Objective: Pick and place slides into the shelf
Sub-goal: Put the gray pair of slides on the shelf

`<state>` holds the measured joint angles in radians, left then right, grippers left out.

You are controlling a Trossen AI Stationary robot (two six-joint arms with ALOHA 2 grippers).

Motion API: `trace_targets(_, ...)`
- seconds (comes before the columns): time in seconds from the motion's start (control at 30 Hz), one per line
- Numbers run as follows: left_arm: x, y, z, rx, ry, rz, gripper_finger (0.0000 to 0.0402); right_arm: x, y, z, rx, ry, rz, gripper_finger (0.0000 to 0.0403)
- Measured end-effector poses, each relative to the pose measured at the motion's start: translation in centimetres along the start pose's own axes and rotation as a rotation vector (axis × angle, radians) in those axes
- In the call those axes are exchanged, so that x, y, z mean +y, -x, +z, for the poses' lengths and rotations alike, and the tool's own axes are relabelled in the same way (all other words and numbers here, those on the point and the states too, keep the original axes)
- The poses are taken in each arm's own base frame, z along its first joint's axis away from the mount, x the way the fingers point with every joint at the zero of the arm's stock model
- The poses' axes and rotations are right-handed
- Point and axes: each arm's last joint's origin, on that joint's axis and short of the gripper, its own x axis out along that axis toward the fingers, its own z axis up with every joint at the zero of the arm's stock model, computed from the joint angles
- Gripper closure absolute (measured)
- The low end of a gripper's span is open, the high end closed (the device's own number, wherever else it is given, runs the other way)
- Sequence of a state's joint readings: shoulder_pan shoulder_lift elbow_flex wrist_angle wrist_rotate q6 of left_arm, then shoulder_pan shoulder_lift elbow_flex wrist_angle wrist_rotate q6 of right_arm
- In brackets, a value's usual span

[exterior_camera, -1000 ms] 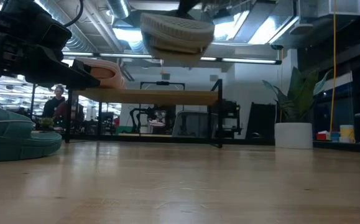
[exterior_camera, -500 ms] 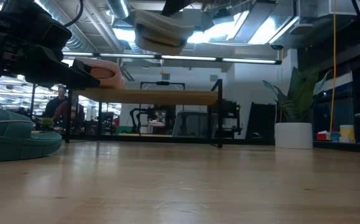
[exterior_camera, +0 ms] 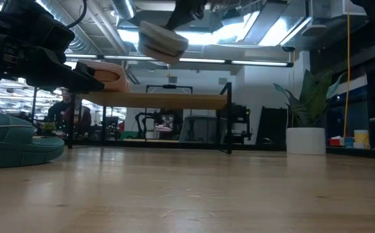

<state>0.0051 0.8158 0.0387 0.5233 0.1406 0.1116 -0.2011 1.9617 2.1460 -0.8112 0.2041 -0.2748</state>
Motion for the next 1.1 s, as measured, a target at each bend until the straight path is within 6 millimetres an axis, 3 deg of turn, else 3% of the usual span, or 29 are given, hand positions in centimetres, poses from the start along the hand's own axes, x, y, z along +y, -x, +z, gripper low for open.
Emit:
trace_targets(0.33,0.0,0.0,0.0,0.000,0.000,0.000,0.0211,-3.1,-1.7,-0.3,-0.092,-0.018,0.026,0.0403)
trace_targets(0.67,0.0,0.0,-0.1,0.006,0.025,-0.001,0.0211,-5.1,-3.0,-1.7,-0.033,-0.065,-0.001,0.0403)
trace_targets(0.87,0.0,0.0,-0.1,0.006,0.025,-0.001,0.0211,-5.1,-3.7,-1.9,-0.027,-0.087,0.006,0.0403)
trace_targets(1.1,0.0,0.0,0.0,0.004,0.025,0.000,0.0211,-4.8,-6.3,-2.7,-0.001,-0.087,0.021,0.0403)
